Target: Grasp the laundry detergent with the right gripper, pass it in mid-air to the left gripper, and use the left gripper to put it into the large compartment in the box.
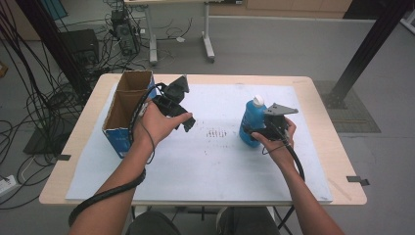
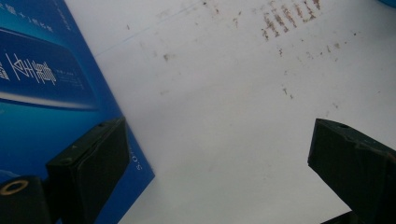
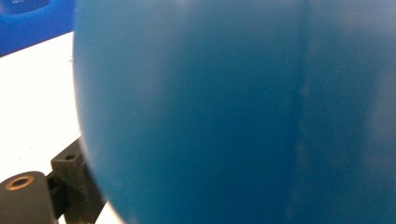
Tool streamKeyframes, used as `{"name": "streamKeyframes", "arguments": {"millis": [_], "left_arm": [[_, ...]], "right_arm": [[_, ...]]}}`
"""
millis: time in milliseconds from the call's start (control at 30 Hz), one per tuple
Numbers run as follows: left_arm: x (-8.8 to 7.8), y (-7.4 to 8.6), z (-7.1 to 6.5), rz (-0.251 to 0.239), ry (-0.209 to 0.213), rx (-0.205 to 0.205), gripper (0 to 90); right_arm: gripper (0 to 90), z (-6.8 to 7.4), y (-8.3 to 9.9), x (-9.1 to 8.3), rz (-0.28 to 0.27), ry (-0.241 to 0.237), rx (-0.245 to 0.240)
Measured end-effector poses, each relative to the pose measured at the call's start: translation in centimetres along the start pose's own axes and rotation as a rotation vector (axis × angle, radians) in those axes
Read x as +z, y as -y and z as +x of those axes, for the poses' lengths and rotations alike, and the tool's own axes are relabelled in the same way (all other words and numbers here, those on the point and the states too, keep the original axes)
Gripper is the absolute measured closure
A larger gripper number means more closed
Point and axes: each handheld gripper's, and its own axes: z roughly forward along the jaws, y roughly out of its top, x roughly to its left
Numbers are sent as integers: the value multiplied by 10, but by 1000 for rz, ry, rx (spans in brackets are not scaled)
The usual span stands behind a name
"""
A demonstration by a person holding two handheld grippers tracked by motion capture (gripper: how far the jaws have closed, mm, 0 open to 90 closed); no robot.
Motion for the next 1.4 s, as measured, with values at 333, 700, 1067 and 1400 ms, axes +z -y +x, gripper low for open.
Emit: {"name": "streamKeyframes", "arguments": {"millis": [333,700,1067,1400], "left_arm": [[1,0,0,3,0,-1,61],[0,-1,0,5,-2,3,61],[1,-2,-1,8,-1,4,61],[-2,-2,-1,6,-5,5,61]], "right_arm": [[161,0,4,4,4,10,9],[265,1,6,8,17,9,4],[402,2,5,8,15,-18,-5],[414,2,6,8,8,-18,3]]}}
